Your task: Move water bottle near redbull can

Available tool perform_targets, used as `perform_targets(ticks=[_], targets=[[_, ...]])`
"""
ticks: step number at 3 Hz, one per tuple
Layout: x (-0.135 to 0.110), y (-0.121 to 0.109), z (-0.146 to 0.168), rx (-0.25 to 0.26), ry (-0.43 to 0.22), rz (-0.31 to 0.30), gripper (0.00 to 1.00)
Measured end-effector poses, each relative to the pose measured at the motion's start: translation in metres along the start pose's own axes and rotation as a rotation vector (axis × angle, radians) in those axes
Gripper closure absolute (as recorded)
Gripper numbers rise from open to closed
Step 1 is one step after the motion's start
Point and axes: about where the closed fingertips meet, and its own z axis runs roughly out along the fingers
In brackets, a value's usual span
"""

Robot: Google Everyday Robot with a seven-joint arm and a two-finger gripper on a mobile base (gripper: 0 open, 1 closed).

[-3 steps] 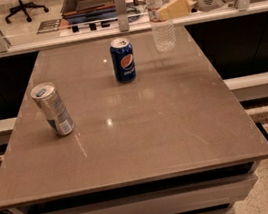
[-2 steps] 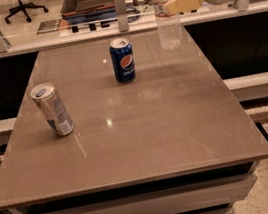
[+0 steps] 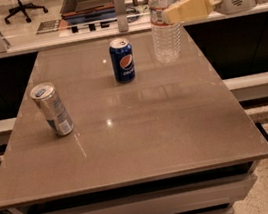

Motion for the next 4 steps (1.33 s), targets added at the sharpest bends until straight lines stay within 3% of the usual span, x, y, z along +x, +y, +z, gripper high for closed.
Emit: perform_targets(ticks=[2, 3, 4], targets=[[0.014, 0.096, 0.012, -0.092, -0.024, 0.051, 1.0], [0.016, 0.136, 0.027, -0.126, -0.025, 0.036, 1.0], [0.02, 0.165, 0.044, -0.111, -0.009, -0.012, 1.0]])
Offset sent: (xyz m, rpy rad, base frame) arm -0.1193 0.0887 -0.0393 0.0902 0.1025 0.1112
